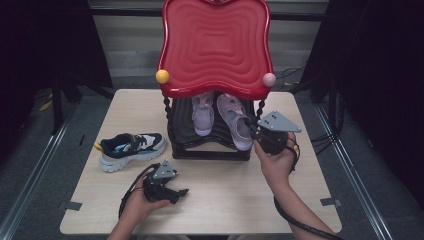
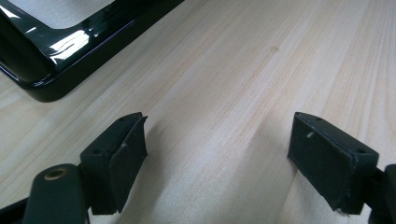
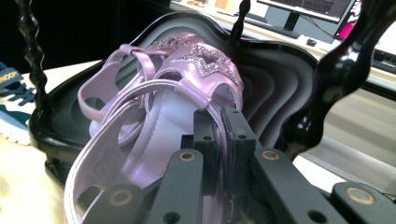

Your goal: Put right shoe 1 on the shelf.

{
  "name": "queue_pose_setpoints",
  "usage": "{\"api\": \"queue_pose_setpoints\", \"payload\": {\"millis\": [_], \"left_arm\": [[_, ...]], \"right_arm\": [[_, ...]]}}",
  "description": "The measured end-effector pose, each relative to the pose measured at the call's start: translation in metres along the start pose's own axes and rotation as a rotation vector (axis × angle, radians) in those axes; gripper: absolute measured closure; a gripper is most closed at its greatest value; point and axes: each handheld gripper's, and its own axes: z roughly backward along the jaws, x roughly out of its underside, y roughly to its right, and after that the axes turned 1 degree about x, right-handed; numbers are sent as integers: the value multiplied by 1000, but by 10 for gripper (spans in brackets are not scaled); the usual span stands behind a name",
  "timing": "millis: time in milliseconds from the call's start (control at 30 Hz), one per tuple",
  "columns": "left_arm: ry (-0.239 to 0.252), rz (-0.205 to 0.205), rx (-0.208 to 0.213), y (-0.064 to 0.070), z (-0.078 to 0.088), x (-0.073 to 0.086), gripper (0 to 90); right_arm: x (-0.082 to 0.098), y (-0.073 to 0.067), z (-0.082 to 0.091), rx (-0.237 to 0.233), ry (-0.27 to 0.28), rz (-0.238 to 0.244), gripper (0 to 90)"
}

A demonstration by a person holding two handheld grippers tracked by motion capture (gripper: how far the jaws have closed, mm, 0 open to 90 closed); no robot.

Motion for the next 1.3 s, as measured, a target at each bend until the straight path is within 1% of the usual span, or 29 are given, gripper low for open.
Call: {"api": "queue_pose_setpoints", "payload": {"millis": [33, 67, 100, 167, 267, 300, 333, 367, 400, 433, 533, 567, 600, 633, 767, 833, 867, 967, 1100, 1167, 1233, 1300], "left_arm": [[0, 0, 0, 0, 0, 0, 186], [8, 11, -1, 1, 0, 0, 185], [8, 10, 0, 1, 0, 0, 185], [0, 0, 0, 0, 0, 0, 186], [0, 0, 0, 0, 0, 0, 186], [1, 2, 0, 0, 0, 0, 186], [8, 10, 0, 1, 0, 0, 185], [8, 10, 0, 1, 0, 0, 185], [2, 3, 0, 0, 0, 0, 184], [7, 10, 0, 1, 0, 0, 184], [7, 10, 0, 1, 0, 0, 184], [2, 3, 0, 0, 0, 0, 184], [7, 10, 0, 1, 0, 0, 184], [2, 3, 0, 0, 0, 0, 184], [7, 11, 1, 1, 0, 0, 184], [1, 3, 2, 0, 0, 0, 184], [8, 11, 1, 1, 0, 0, 184], [7, 11, 1, 1, 0, 0, 184], [7, 11, 1, 1, 0, 0, 184], [7, 11, 1, 1, 0, 0, 184], [8, 11, 1, 1, -1, 0, 184], [7, 11, 1, 1, 0, 0, 184]], "right_arm": [[-1, 0, -1, 0, 3, -4, 850], [-2, -1, -2, 8, 1, -5, 850], [-2, -1, -2, 8, 1, -5, 850], [-5, -1, -5, 27, 3, -8, 850], [-7, -1, -7, 34, 7, -13, 850], [-8, -2, -10, 46, 9, -19, 850], [-8, -2, -10, 51, 6, -19, 849], [-8, -2, -10, 51, 6, -19, 849], [-9, -3, -13, 75, 5, -17, 850], [-9, -3, -13, 79, 5, -21, 849], [-9, -4, -17, 86, 6, -38, 849], [-9, -4, -18, 88, 6, -41, 849], [-9, -5, -19, 90, 7, -42, 850], [-9, -5, -20, 94, 9, -42, 850], [-8, -8, -24, 106, 10, -47, 849], [-8, -8, -24, 108, 9, -48, 849], [-6, -9, -26, 114, 11, -49, 850], [-5, -9, -28, 122, 13, -50, 849], [-3, -10, -33, 131, 12, -66, 850], [-3, -11, -36, 136, 21, -69, 849], [-3, -11, -37, 138, 30, -91, 849], [-3, -12, -38, 139, 31, -96, 849]]}}
